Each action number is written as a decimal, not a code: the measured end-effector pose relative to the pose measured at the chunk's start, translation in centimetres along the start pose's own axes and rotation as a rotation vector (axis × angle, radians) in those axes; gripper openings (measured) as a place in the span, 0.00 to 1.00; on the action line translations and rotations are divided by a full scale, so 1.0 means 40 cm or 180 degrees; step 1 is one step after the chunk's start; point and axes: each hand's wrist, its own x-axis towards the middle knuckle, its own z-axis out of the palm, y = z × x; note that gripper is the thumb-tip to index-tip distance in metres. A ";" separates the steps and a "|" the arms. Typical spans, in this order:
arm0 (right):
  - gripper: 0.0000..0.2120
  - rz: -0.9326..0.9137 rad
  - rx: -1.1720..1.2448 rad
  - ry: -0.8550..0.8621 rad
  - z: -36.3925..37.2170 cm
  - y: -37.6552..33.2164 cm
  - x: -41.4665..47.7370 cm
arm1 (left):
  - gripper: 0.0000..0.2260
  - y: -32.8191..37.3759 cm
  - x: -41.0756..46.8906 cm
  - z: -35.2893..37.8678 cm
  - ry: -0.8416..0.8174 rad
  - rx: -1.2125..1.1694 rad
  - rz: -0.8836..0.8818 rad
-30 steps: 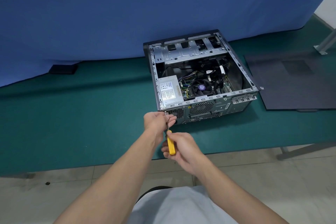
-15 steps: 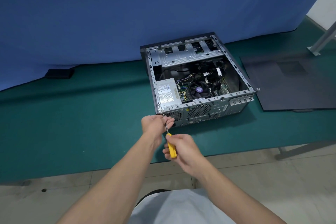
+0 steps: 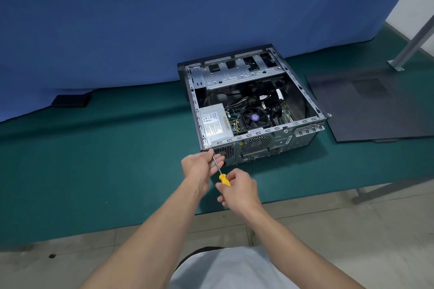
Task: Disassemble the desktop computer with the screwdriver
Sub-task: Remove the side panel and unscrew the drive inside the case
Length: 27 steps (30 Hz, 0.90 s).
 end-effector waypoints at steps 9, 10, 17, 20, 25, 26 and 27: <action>0.05 0.0229 -0.0770 0.0088 -0.054 0.061 0.024 | 0.03 -0.011 0.016 -0.020 -0.0270 0.0520 0.0231; 0.05 0.0292 -0.0642 0.0235 -0.065 0.067 0.021 | 0.04 -0.011 0.016 -0.020 -0.0306 0.0794 0.0400; 0.11 -0.0131 0.0949 0.1309 -0.172 0.007 0.002 | 0.09 0.006 -0.047 0.061 -0.1571 0.3579 0.3088; 0.06 -0.0262 0.1279 0.1275 -0.231 -0.026 0.017 | 0.08 0.017 -0.075 0.134 -0.1925 0.3827 0.3923; 0.05 -0.0105 0.1604 0.1273 -0.333 -0.029 0.080 | 0.09 0.023 -0.060 0.255 -0.2292 0.4011 0.4362; 0.05 -0.0053 0.1710 0.1237 -0.356 -0.026 0.100 | 0.09 0.023 -0.051 0.282 -0.2321 0.4046 0.4412; 0.05 -0.0032 0.1760 0.1203 -0.380 -0.024 0.122 | 0.09 0.023 -0.041 0.312 -0.2350 0.4083 0.4440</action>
